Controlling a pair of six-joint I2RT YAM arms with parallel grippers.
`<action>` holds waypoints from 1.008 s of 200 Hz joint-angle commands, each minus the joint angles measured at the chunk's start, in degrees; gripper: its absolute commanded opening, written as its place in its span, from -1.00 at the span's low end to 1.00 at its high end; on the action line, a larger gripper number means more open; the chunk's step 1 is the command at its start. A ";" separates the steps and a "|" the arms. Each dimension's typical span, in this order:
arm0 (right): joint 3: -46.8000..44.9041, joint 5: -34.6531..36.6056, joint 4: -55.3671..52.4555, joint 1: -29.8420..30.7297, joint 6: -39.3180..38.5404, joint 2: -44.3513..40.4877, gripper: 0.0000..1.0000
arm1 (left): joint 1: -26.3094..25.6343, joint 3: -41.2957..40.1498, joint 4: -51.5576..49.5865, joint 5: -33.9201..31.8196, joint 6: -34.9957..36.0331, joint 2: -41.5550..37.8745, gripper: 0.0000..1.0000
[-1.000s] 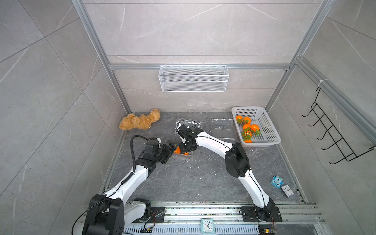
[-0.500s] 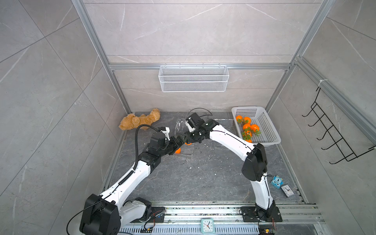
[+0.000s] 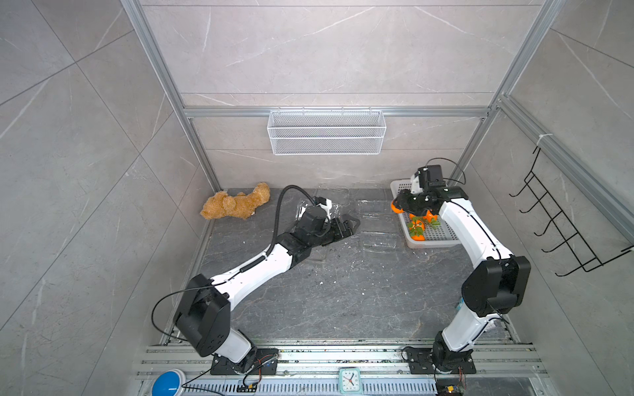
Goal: Take oranges out of containers
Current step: Place the orange in the basket.
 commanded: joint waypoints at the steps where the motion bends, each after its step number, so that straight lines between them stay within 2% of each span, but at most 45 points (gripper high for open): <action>1: -2.05 -4.33 1.94 -4.09 -0.24 1.90 0.01 | -2.15 5.84 1.24 -0.15 2.85 4.47 0.99; 36: -4.19 -0.73 4.16 -9.85 0.32 5.04 0.01 | -3.88 13.24 1.28 1.68 2.42 11.71 0.99; 66: -4.61 6.68 3.81 -12.55 -1.29 8.14 0.02 | -4.60 16.27 1.20 2.83 1.95 15.22 0.99; 91: -5.14 6.52 4.93 -14.01 -1.01 11.08 0.04 | -4.67 16.56 2.23 3.65 0.77 17.11 0.99; 116: -5.15 6.36 5.40 -14.40 -1.01 12.05 0.15 | -4.71 17.01 1.85 4.18 0.80 17.75 0.99; 160: -6.10 5.71 5.31 -14.39 -0.71 7.89 0.65 | -4.48 17.03 -0.65 3.11 2.70 16.64 0.99; 179: -6.74 5.50 5.16 -14.33 -0.68 5.39 0.99 | -4.08 16.86 -1.55 2.93 3.35 15.62 1.00; 202: -8.96 3.83 6.34 -14.19 -0.24 1.42 0.99 | -3.34 16.57 -4.15 2.21 4.87 13.43 1.00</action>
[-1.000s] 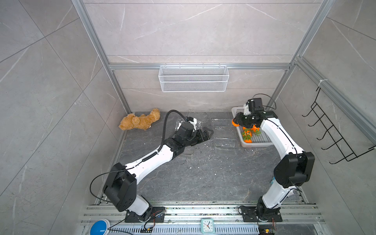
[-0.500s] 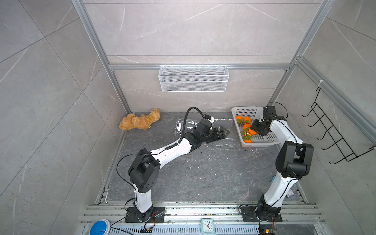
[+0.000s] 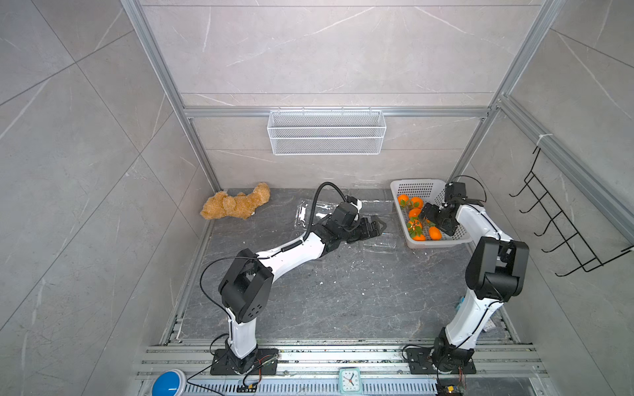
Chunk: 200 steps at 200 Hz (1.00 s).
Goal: Take oranges out of containers
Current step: Place the orange in the basket, then pick up the orange from the packing box.
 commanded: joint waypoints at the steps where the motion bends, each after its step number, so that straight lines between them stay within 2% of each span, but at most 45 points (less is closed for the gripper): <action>1: -1.97 -1.81 1.33 0.42 0.36 -6.22 0.99 | 0.87 1.96 -2.97 -0.58 3.30 -4.07 1.00; 32: -5.97 -4.28 5.50 3.60 1.05 -13.08 0.99 | 2.07 0.29 -7.30 -4.14 6.91 -8.90 0.99; 70: -8.97 -2.49 8.30 12.46 -0.51 -19.43 0.99 | 4.32 -2.40 -13.00 -8.40 10.15 -15.01 0.99; 103: -11.90 -1.95 11.28 21.04 0.58 -21.61 0.99 | 8.44 -9.93 -14.24 -10.18 9.70 -22.20 0.99; 126: -11.29 0.28 11.42 28.68 1.75 -20.46 0.99 | 13.70 -16.18 -15.62 -10.06 8.23 -27.98 1.00; 149: -10.24 2.78 12.20 36.70 3.78 -17.51 0.99 | 20.54 -22.41 -16.07 -6.13 5.83 -33.12 0.99; 174: -7.18 4.71 12.69 45.23 5.65 -11.66 0.99 | 26.93 -27.70 -16.36 -1.18 4.33 -36.93 0.99; 200: -0.31 5.14 11.76 52.89 6.81 -3.57 0.99 | 31.41 -33.24 -14.44 3.30 2.16 -39.96 0.99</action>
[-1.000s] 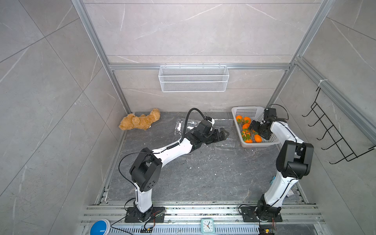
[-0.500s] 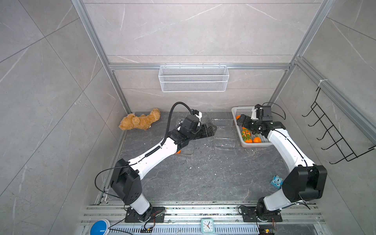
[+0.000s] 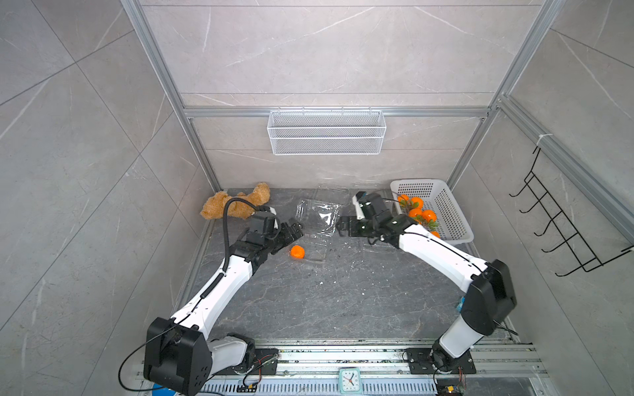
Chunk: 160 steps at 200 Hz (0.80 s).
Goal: Take oranges out of containers
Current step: Pick up the orange from the packing box.
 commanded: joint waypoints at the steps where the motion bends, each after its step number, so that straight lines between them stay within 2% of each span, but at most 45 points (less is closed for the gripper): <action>1: 6.15 2.07 -0.42 5.54 2.45 6.37 0.99 | 2.83 -3.09 1.21 6.60 -2.56 -3.31 0.99; 13: 9.70 1.80 -1.29 8.08 3.45 10.28 1.00 | 4.84 -5.15 1.72 8.47 -3.69 -4.43 0.99; 29: 13.37 0.25 -1.52 10.42 4.73 15.05 0.90 | 8.51 -8.27 2.98 11.69 -5.75 -5.92 1.00; 73: 22.46 -3.94 -3.25 12.21 7.22 26.05 0.70 | 17.76 -17.34 8.73 21.33 -11.01 -8.70 0.99; 115: 31.26 -4.31 -7.04 12.41 6.98 34.73 0.53 | 19.28 -20.29 11.25 24.61 -12.32 -7.88 0.99; 160: 34.67 -4.17 -9.08 12.47 6.46 38.72 0.40 | 19.34 -19.67 10.81 24.69 -11.54 -7.17 0.99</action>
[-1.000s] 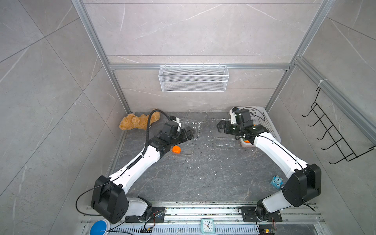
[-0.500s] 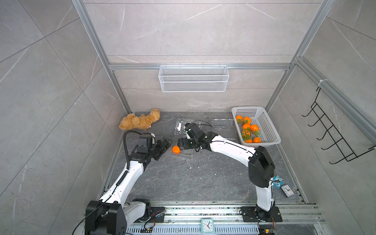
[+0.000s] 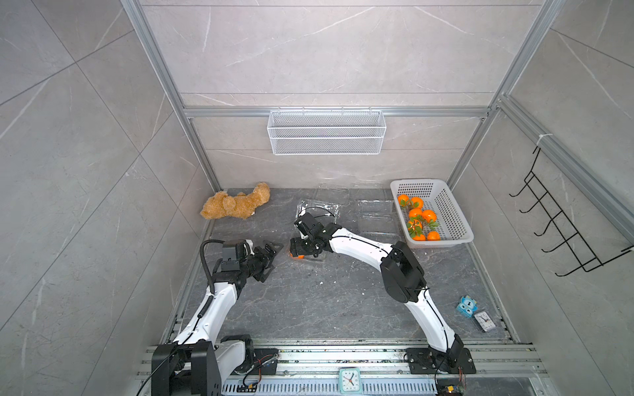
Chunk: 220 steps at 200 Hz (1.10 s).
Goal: Take oranges out of containers
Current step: Pick up the orange from the packing box.
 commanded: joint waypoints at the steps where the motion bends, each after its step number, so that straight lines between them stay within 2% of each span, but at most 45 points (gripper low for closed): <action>1: 3.06 0.02 -3.05 0.17 -0.14 2.15 0.40 | 0.35 1.16 2.13 2.29 -0.23 0.48 0.99; 98: 6.09 0.30 -4.64 0.13 -0.44 7.14 0.11 | 0.37 0.80 3.85 2.60 -0.19 1.73 0.99; 183: 2.23 1.33 -4.16 -1.74 -1.59 -2.74 0.03 | -0.56 3.16 1.51 1.87 1.54 -0.52 0.99; 200: -0.18 1.01 -3.27 -2.87 -1.81 -6.07 0.03 | -2.37 4.29 1.43 0.50 1.77 -0.82 0.99; 220: -3.97 0.85 -2.13 -4.89 -2.02 -10.86 0.03 | -7.23 6.74 1.41 -2.84 2.33 -0.30 0.99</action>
